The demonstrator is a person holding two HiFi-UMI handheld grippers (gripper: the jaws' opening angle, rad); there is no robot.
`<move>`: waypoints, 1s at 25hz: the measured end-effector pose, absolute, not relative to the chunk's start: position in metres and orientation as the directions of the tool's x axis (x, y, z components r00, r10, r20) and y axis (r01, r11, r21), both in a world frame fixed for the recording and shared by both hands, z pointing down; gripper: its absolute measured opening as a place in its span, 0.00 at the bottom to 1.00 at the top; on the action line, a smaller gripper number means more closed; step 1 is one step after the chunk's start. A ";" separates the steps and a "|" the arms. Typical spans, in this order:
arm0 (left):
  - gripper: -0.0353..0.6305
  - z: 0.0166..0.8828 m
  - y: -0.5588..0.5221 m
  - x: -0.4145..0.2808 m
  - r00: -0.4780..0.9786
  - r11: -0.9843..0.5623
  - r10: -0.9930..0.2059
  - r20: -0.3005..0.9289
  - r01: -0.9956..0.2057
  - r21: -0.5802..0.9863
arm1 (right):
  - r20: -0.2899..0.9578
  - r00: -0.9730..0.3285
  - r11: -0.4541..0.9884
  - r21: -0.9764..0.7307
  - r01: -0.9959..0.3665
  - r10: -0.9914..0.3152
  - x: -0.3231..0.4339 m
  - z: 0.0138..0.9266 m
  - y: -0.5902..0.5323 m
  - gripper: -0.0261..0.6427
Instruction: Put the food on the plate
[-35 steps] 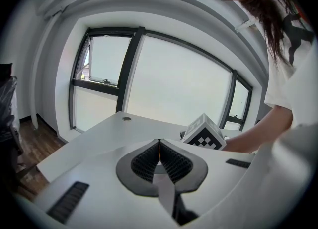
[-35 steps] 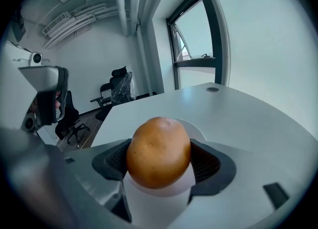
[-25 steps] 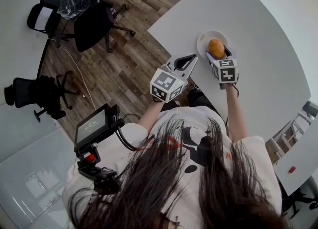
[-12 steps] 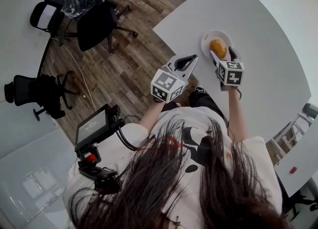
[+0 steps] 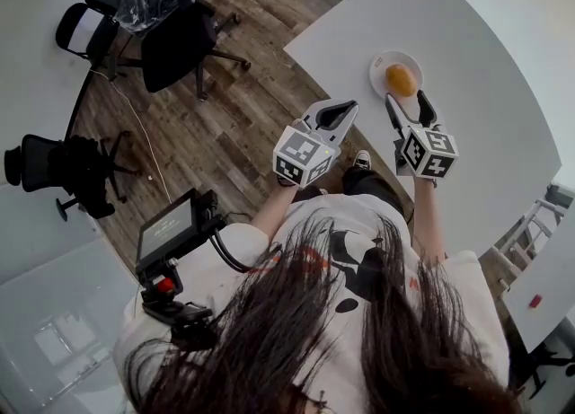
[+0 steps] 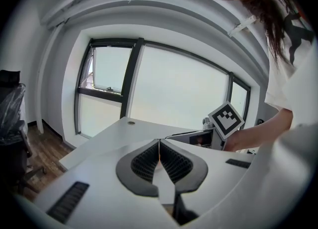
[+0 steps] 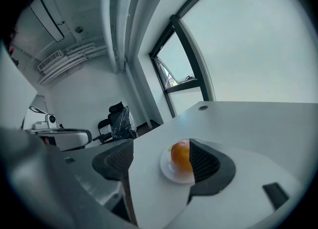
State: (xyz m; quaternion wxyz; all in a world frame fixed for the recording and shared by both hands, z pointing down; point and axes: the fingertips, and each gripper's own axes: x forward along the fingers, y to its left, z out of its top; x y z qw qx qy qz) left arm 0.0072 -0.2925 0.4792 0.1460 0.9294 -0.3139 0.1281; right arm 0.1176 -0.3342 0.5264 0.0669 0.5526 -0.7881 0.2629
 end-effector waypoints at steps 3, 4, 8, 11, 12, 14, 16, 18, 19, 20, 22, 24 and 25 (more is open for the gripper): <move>0.06 0.471 -0.283 0.000 0.773 -0.763 -0.552 0.313 -0.619 0.186 | 0.371 -0.376 0.253 -0.338 -0.906 -0.849 0.108 0.511 -0.318 0.45; 0.06 0.468 -0.279 -0.002 0.775 -0.764 -0.552 0.307 -0.618 0.184 | 0.362 -0.381 0.257 -0.346 -0.902 -0.851 0.103 0.507 -0.312 0.45; 0.06 0.457 -0.261 -0.012 0.788 -0.777 -0.550 0.279 -0.604 0.175 | 0.326 -0.386 0.259 -0.370 -0.892 -0.863 0.081 0.490 -0.289 0.28; 0.06 0.449 -0.247 -0.023 0.794 -0.783 -0.549 0.262 -0.598 0.170 | 0.285 -0.390 0.260 -0.403 -0.878 -0.875 0.064 0.473 -0.275 0.14; 0.06 0.448 -0.242 -0.026 0.795 -0.784 -0.549 0.259 -0.597 0.170 | 0.275 -0.396 0.265 -0.411 -0.872 -0.876 0.057 0.469 -0.269 0.13; 0.06 0.447 -0.230 -0.034 0.799 -0.788 -0.546 0.253 -0.592 0.170 | 0.265 -0.406 0.277 -0.414 -0.867 -0.875 0.044 0.465 -0.255 0.12; 0.06 0.446 -0.217 -0.042 0.806 -0.793 -0.541 0.243 -0.584 0.171 | 0.263 -0.410 0.282 -0.412 -0.866 -0.874 0.032 0.463 -0.238 0.12; 0.06 0.444 -0.202 -0.050 0.813 -0.800 -0.534 0.233 -0.575 0.171 | 0.258 -0.411 0.282 -0.420 -0.863 -0.874 0.020 0.462 -0.218 0.12; 0.06 0.444 -0.194 -0.054 0.816 -0.803 -0.531 0.229 -0.570 0.172 | 0.254 -0.411 0.280 -0.428 -0.859 -0.875 0.015 0.463 -0.208 0.12; 0.06 0.445 -0.186 -0.059 0.819 -0.806 -0.527 0.226 -0.566 0.174 | 0.252 -0.411 0.277 -0.435 -0.857 -0.876 0.009 0.464 -0.198 0.12; 0.06 0.446 -0.171 -0.068 0.826 -0.811 -0.519 0.222 -0.557 0.179 | 0.258 -0.406 0.269 -0.437 -0.859 -0.877 -0.001 0.468 -0.178 0.12; 0.06 0.448 -0.156 -0.074 0.833 -0.815 -0.509 0.217 -0.548 0.189 | 0.273 -0.399 0.261 -0.430 -0.865 -0.875 -0.008 0.472 -0.158 0.12; 0.06 0.449 -0.148 -0.076 0.836 -0.816 -0.505 0.215 -0.543 0.195 | 0.280 -0.397 0.257 -0.427 -0.867 -0.874 -0.011 0.474 -0.148 0.12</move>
